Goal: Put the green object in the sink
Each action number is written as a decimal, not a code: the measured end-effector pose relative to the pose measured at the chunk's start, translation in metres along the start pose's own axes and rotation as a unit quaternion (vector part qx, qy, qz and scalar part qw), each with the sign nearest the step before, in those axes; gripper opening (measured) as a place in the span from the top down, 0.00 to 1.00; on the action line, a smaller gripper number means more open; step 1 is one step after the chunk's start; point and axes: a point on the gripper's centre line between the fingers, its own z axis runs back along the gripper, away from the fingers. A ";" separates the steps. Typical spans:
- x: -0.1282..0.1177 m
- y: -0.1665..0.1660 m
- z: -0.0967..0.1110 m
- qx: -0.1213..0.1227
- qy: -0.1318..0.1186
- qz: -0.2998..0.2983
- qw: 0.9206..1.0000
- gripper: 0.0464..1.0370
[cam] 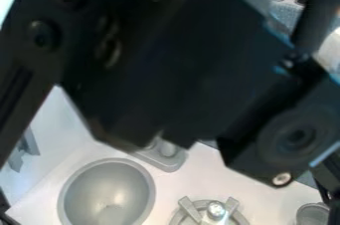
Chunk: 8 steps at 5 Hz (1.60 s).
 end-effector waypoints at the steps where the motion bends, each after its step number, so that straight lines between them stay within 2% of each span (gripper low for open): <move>1: 0.001 0.001 -0.008 0.002 0.007 -0.010 1.000 0.07; 2: 0.004 0.000 -0.011 -0.001 0.001 -0.021 1.000 0.20; 3: 0.007 0.000 -0.012 -0.003 -0.008 -0.025 1.000 0.50; 4: 0.004 0.002 -0.014 0.000 -0.006 -0.027 1.000 0.77; 5: 0.004 0.002 -0.014 0.001 -0.006 -0.031 0.999 0.91; 6: 0.003 0.004 -0.013 0.005 -0.001 -0.036 0.999 0.95; 7: -0.002 0.009 0.008 0.016 -0.019 -0.024 0.999 0.95; 8: -0.024 0.021 0.034 0.021 -0.046 0.012 0.999 0.95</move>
